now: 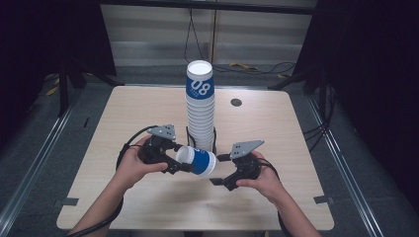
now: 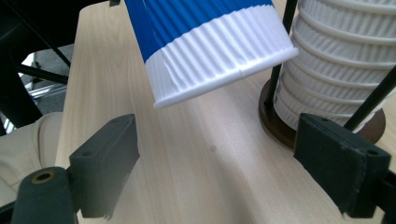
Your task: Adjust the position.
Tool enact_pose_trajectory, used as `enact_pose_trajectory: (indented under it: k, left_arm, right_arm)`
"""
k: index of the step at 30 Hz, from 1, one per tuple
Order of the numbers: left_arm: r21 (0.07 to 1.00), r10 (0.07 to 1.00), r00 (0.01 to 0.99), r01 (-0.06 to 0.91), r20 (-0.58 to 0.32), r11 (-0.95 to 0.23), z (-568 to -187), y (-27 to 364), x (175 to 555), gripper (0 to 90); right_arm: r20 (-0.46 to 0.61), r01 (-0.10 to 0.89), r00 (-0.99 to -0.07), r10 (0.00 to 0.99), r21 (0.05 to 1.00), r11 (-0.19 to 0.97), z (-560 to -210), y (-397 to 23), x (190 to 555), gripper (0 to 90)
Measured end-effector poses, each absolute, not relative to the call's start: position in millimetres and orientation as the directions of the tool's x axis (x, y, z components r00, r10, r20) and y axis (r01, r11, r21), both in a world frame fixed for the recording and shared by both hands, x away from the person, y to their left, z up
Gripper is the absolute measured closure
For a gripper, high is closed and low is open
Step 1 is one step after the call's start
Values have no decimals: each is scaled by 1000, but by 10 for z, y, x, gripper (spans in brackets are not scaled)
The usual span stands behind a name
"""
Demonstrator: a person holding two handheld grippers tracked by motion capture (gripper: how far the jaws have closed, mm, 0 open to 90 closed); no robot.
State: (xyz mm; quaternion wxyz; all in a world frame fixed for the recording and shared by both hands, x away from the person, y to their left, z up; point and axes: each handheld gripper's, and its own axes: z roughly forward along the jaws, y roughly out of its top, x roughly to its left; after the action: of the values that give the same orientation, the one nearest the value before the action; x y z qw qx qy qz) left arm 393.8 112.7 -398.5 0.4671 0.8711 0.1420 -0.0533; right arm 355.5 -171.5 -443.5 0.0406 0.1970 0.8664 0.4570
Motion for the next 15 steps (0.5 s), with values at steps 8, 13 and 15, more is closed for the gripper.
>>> enact_pose_trajectory:
  k: [8,13,15]
  left_arm:
    - [805,192,955,294,-226,-515,-3954,1127,3929,285]
    - [810,193,953,299,-232,-505,-3952,1143,3934,285]
    - [813,194,951,305,-239,-496,-3960,1146,3936,285]
  right_arm:
    - [99,296,-918,384,815,498,-4450,-1690,3538,133]
    - [94,288,-918,386,827,483,-4446,-1685,3537,133]
    - [98,289,-917,388,833,472,-4452,-1685,3538,133]
